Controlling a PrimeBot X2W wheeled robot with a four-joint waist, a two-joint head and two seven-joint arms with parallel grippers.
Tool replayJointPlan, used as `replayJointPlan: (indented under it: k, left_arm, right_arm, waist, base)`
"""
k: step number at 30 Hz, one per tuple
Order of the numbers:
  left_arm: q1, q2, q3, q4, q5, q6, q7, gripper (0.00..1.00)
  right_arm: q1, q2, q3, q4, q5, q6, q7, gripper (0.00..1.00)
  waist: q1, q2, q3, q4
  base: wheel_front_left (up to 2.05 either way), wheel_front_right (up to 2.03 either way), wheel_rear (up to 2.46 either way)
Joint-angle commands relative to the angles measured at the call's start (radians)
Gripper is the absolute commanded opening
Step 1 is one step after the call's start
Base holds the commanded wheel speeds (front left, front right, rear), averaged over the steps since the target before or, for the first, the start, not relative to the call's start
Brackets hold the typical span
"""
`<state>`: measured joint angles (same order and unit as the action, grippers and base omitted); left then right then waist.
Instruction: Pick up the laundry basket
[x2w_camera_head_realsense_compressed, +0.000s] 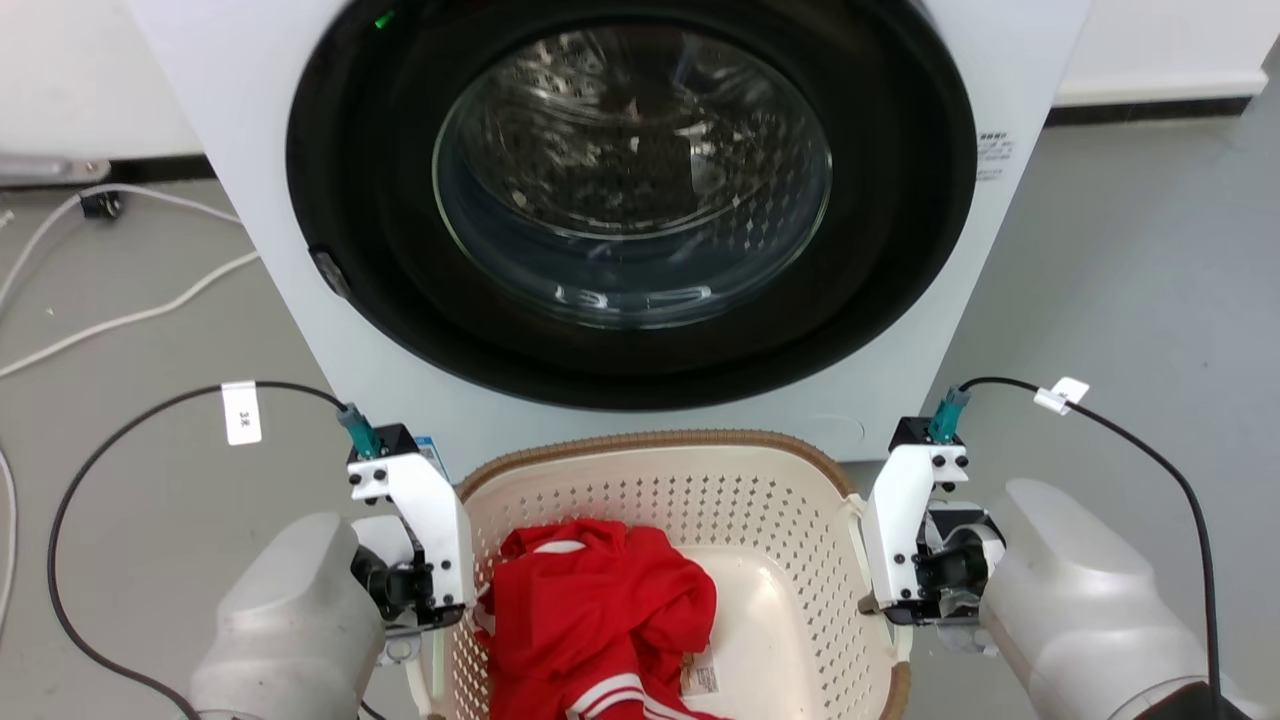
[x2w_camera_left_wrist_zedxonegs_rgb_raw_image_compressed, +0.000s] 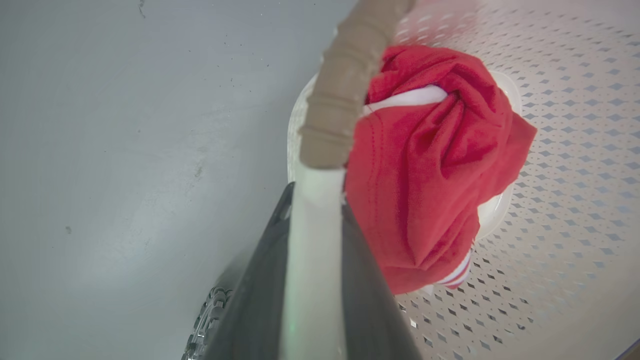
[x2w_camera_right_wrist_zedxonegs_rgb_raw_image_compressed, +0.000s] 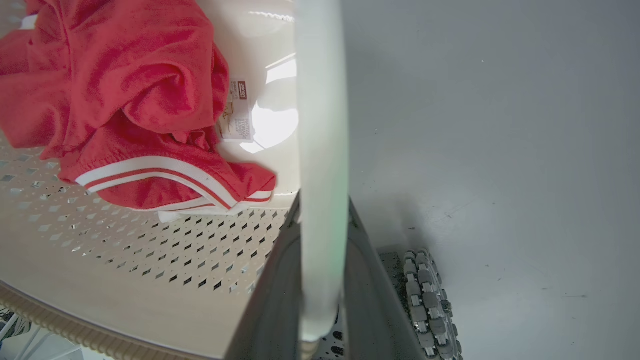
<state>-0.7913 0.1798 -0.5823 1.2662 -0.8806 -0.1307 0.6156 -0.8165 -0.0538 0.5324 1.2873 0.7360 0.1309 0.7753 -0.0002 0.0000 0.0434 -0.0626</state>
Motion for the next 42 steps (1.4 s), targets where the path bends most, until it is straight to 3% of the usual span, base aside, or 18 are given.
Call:
replayJointPlan:
  k: [1,42]
  left_arm:
    - [0.017,0.009,-0.006,0.003,-0.002,0.001,0.002,0.0]
    - [0.087,-0.014,-0.077,-0.003,-0.04,0.001,-0.041,0.0]
  right_arm:
    - [0.019,-0.018,-0.009,0.003,-0.013,0.0,0.001,0.0]
    - [0.105,-0.001,-0.115,0.003,-0.143,0.0,0.031,0.0]
  waist:
    - [0.0002,0.0,-0.038,0.006]
    - [0.0002,0.0,-0.113,0.016]
  base:
    - [0.0,0.0,0.0]
    - [0.0,0.0,0.0]
